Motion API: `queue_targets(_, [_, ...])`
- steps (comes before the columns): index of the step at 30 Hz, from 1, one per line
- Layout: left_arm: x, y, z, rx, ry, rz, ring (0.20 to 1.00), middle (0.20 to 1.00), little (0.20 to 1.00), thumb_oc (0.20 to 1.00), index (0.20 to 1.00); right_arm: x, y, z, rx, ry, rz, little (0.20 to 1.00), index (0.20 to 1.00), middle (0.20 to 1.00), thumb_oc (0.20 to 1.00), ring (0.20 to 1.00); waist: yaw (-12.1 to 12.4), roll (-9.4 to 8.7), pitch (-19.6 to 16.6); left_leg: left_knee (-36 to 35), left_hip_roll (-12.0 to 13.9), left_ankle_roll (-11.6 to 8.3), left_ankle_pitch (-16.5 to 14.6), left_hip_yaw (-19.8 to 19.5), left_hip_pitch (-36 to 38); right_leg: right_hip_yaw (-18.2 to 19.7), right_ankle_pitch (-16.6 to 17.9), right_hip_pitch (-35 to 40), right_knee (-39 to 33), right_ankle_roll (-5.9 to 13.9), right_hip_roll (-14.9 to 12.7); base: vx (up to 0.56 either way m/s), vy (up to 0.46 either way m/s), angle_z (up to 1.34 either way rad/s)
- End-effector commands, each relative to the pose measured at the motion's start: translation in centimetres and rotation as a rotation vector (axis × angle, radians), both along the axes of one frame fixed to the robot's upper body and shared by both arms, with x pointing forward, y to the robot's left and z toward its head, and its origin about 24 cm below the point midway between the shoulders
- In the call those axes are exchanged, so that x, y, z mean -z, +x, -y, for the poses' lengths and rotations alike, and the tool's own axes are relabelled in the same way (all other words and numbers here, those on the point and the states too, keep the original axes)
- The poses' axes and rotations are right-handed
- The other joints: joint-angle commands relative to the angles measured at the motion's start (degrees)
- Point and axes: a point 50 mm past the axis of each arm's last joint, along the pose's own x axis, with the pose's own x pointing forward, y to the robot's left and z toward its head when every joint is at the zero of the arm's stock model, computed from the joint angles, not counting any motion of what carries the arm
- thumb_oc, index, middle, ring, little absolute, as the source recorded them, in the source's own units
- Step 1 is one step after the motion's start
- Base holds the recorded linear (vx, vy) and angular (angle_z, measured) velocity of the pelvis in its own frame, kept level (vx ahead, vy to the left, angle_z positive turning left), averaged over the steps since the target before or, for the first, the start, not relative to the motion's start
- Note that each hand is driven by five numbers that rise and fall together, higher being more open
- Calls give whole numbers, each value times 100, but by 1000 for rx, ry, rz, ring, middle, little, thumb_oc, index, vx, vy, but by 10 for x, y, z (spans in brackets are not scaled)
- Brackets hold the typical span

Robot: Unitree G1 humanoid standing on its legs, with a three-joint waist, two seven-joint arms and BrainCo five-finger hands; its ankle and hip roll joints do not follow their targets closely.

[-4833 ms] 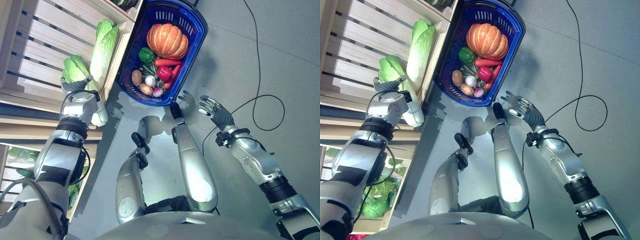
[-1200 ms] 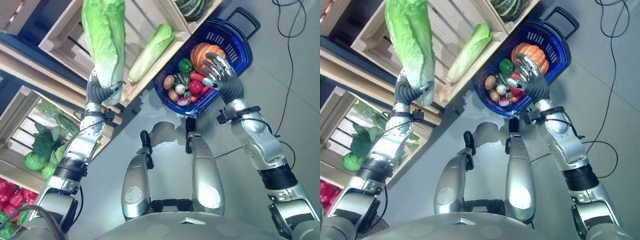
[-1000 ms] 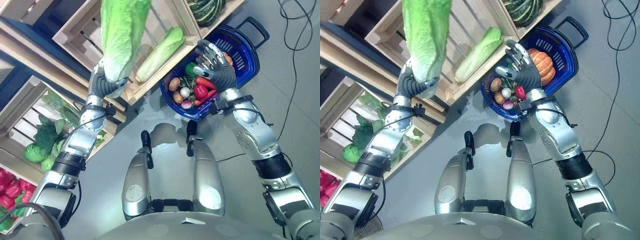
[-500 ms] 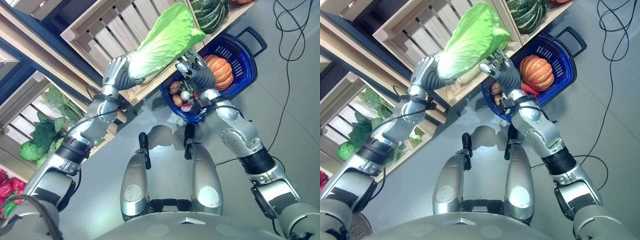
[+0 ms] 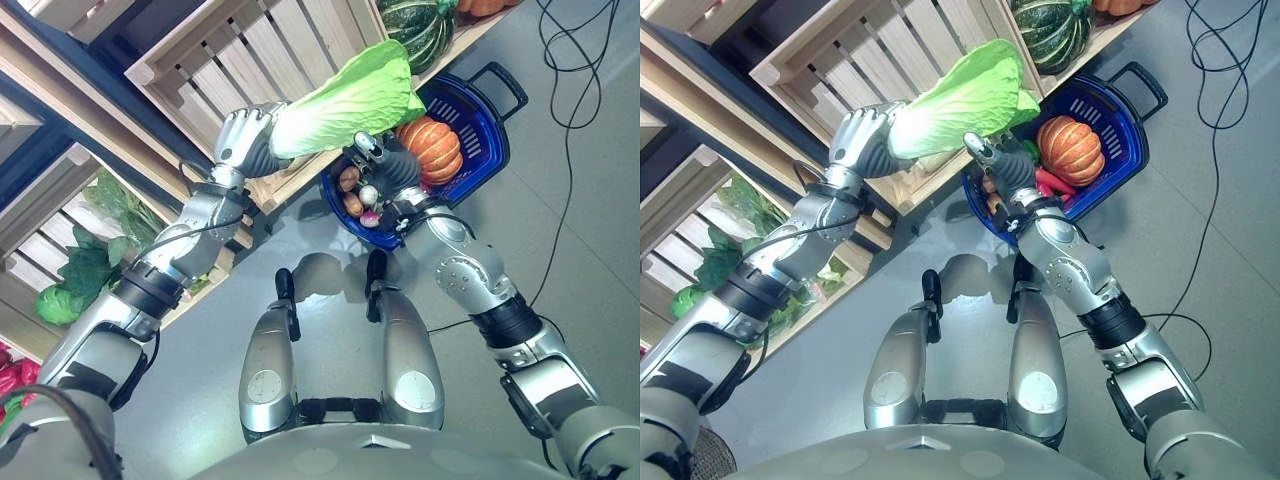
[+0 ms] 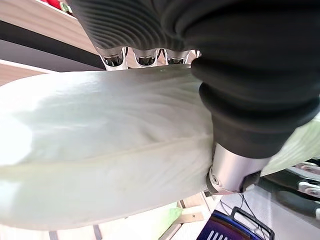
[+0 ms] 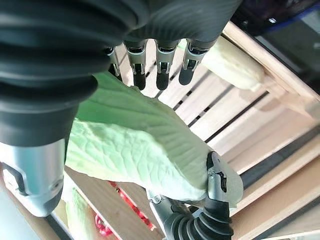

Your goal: Pick up fruits and vegetables into the basket

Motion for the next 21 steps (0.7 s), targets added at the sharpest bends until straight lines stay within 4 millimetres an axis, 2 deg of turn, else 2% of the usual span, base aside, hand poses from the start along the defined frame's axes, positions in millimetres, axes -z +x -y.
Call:
queue_targets(1, [-37,-17,44,212,84,257,200,200,200,200,200,-23,-21,-47,-240,172,70,1000,1000,1000,1000,1000,-89,-222,-325,13,-158,422,-162,273,-252,168,-447,368,-187,471,-142,0,0,0])
queue_targets(9, [-39,-22,60,253,152,350,200,200,200,200,200,-20,-22,-55,-303,301,2,1000,1000,1000,1000,1000,-76,-260,-344,-57,-142,416,-158,288,-212,130,-411,423,-288,497,-179,0,0,0])
queue_targets(13, [-39,-24,67,259,186,399,200,200,200,200,200,-20,-20,-56,-263,330,-6,1000,1000,1000,1000,1000,-57,-268,-347,-100,-138,414,-150,284,-201,105,-399,441,-323,501,-192,0,0,0])
queue_targets(21, [-40,-24,78,240,284,425,200,200,200,200,200,-24,-6,-42,-127,342,17,1000,1000,1000,1000,1000,-101,-286,-346,-198,-126,407,-151,295,-172,84,-377,478,-421,516,-195,0,0,0])
